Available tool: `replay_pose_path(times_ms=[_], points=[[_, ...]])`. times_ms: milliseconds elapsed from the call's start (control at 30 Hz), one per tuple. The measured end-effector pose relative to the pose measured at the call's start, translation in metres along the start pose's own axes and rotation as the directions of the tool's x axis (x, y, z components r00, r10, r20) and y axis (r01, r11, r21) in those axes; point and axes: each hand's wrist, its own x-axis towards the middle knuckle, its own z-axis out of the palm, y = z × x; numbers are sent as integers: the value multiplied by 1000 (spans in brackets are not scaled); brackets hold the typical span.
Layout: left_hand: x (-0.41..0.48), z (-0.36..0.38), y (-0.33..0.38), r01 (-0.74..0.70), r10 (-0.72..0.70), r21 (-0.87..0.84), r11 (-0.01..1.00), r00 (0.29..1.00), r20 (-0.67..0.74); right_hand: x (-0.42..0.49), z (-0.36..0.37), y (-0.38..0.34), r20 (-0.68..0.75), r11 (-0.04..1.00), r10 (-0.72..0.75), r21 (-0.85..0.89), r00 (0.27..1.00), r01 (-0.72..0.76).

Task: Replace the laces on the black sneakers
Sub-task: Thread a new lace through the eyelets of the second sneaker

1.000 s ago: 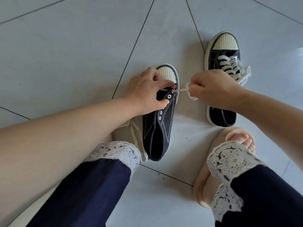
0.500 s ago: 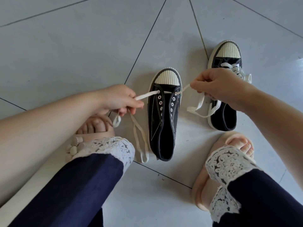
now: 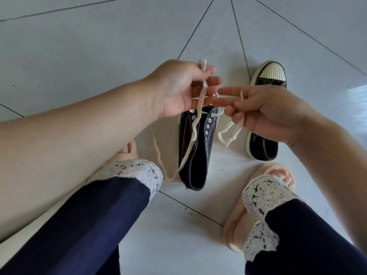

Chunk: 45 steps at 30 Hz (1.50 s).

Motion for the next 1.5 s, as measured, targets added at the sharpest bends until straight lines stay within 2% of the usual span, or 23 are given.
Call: replay_pose_path(times_ms=[100,167,267,333,367,433,467,533,600,633,733,767,867,933,1000,1167,1267,1400,1500], points=[[3,-1,-4,29,-43,-162,986,996,-78,-7,-1,10,3,1000,-1,14,1000,1],[0,3,-3,44,-54,-243,969,998,-35,-10,4,17,46,999,12,-41,999,-10],[-3,15,2,45,-35,-333,942,999,39,-11,23,36,171,961,78,-274,982,-28],[1,14,4,1,-2,-324,946,1000,-2,-12,37,44,219,919,101,-394,971,-6],[4,9,2,-33,22,-252,967,999,-47,-12,40,45,221,933,83,-359,972,2],[5,-7,-6,-33,33,2,999,998,-59,-10,38,36,173,987,16,-161,985,13],[2,-15,-13,-9,10,115,993,1000,-9,-9,34,28,130,998,-25,-60,991,33],[-7,-31,-36,-20,-43,335,942,983,180,-5,24,13,32,993,-85,81,996,83],[-19,-46,-58,-83,-143,577,812,931,335,0,14,0,-62,974,-122,187,991,132],[-24,-52,-67,-97,-201,688,720,919,340,2,9,-6,-107,962,-135,226,985,156],[-28,-69,-76,-46,-210,874,483,963,167,6,-4,-18,-221,930,-136,309,966,201],[-28,-72,-76,-4,-181,872,489,978,107,7,-8,-18,-252,927,-120,319,960,199],[-22,-67,-68,59,-96,680,731,995,17,10,-9,-6,-239,967,-35,236,970,93],[-15,-56,-57,36,-65,479,877,997,43,10,-4,4,-185,986,5,164,983,26],[-7,-41,-47,19,-43,295,955,996,76,8,0,8,-133,994,-17,108,991,31],[3,-16,-34,82,-83,21,996,996,12,-1,9,9,1,990,-134,-46,991,134],[3,-11,-33,159,-154,-109,981,987,52,-4,16,10,62,972,-198,-115,978,205],[3,-12,-35,198,-192,-66,978,977,89,-6,15,12,98,964,-241,-90,965,250],[5,-23,-40,196,-194,49,979,980,-42,-5,8,12,74,970,-234,-45,969,238]])
